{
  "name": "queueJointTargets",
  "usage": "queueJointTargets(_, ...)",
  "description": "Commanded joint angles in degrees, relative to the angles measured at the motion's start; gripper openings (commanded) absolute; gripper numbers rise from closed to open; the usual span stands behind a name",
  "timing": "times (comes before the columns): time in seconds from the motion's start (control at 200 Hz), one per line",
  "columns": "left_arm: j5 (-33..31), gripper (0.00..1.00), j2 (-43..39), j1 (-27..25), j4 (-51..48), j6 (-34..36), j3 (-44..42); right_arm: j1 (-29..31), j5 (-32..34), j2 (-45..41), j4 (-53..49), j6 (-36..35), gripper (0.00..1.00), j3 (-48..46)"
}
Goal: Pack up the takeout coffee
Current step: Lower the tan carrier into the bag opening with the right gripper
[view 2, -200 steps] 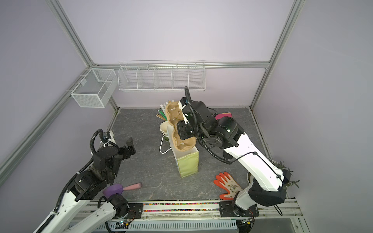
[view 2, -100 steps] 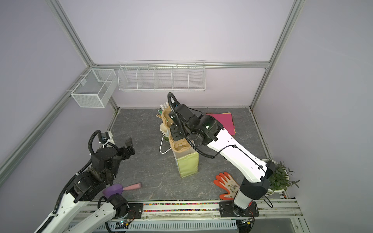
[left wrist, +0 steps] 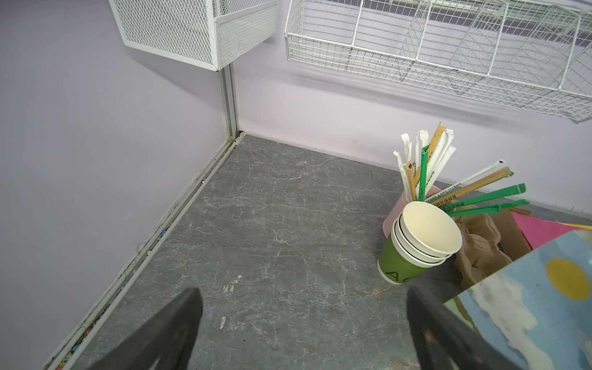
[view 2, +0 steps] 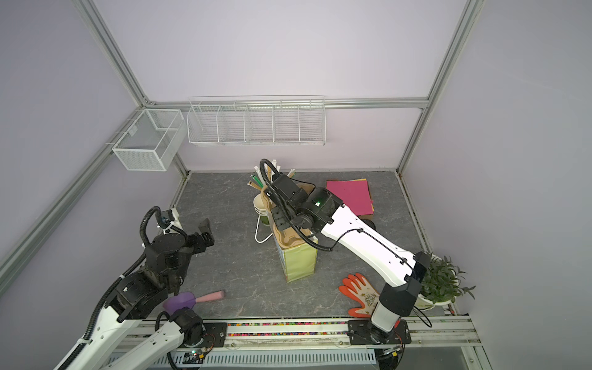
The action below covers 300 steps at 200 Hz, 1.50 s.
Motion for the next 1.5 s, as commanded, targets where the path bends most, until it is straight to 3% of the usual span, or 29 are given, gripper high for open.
queueJointTargets(0.0, 0.1, 0.99, -0.4, 0.2, 0.2, 0.6, -0.5, -0.6, 0.5, -0.1, -0.1, -0.3, 0.28, -1.4)
queueJointTargets(0.56, 0.2, 0.99, -0.3, 0.1, 0.2, 0.7, -0.7, -1.6, -1.6, 1.5, -1.4, 1.3, 0.27, -3.2)
queueJointTargets(1.155, 0.0, 0.99, -0.6, 0.1, 0.0, 0.8, -0.7, -3.5, -4.1, 4.9, -12.1, 5.8, 0.28, 8.3)
queueJointTargets(1.494, 0.2, 0.99, -1.1, 0.1, 0.1, 0.7, -0.8, -3.9, -5.2, 6.4, -12.3, 6.7, 0.28, 5.4)
